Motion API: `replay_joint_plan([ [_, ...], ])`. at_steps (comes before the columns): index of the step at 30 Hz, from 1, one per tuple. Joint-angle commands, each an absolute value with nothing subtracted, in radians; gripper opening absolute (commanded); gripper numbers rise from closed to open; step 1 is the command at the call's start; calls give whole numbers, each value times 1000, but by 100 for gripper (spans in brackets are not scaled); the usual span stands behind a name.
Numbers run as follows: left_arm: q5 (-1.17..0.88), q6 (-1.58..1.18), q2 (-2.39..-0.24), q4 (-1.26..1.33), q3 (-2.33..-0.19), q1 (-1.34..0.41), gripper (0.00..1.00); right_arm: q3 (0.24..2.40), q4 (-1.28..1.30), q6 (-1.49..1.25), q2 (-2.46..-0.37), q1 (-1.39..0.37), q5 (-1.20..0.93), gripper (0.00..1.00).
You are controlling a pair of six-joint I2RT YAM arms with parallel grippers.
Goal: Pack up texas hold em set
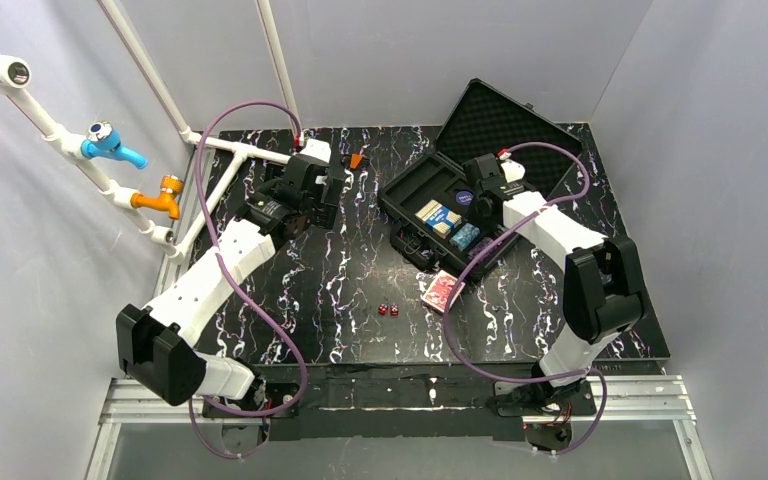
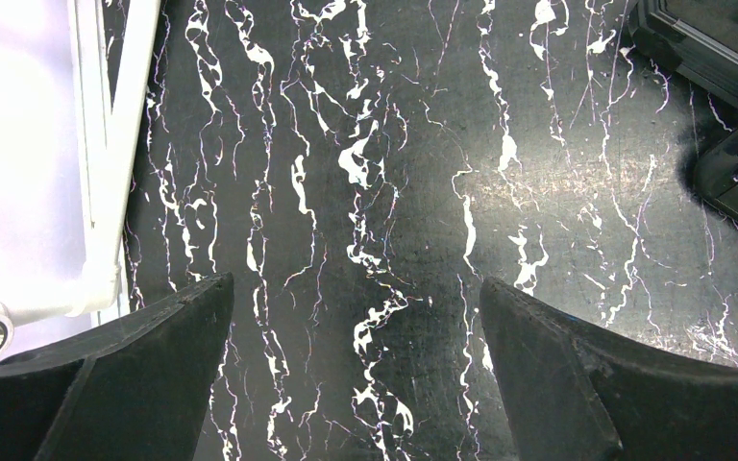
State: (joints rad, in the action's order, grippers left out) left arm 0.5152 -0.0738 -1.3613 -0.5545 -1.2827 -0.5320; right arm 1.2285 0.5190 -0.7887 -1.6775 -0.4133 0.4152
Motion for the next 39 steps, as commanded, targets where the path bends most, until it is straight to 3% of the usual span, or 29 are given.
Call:
replay_joint_plan([
  [1, 535, -66, -1333, -571, -1274, -528, 99, 1256, 511, -762, -1705, -411, 364, 12],
  [11, 535, -64, -1340, -570, -1274, -528, 99, 1228, 517, -777, -1673, -411, 283, 14],
  [18, 535, -65, -1344, -570, -1275, -528, 99, 1290, 497, -715, -1651, -411, 216, 35],
  [22, 535, -65, -1344, -571, -1276, -528, 99, 1309, 480, -705, -1666, -411, 156, 38],
  [32, 532, -64, -1347, -571, -1277, -528, 99, 1323, 454, -712, -1718, -416, 102, 38],
  [39, 531, -64, -1346, -571, -1278, -528, 99, 1312, 434, -730, -1756, -421, 84, 31],
])
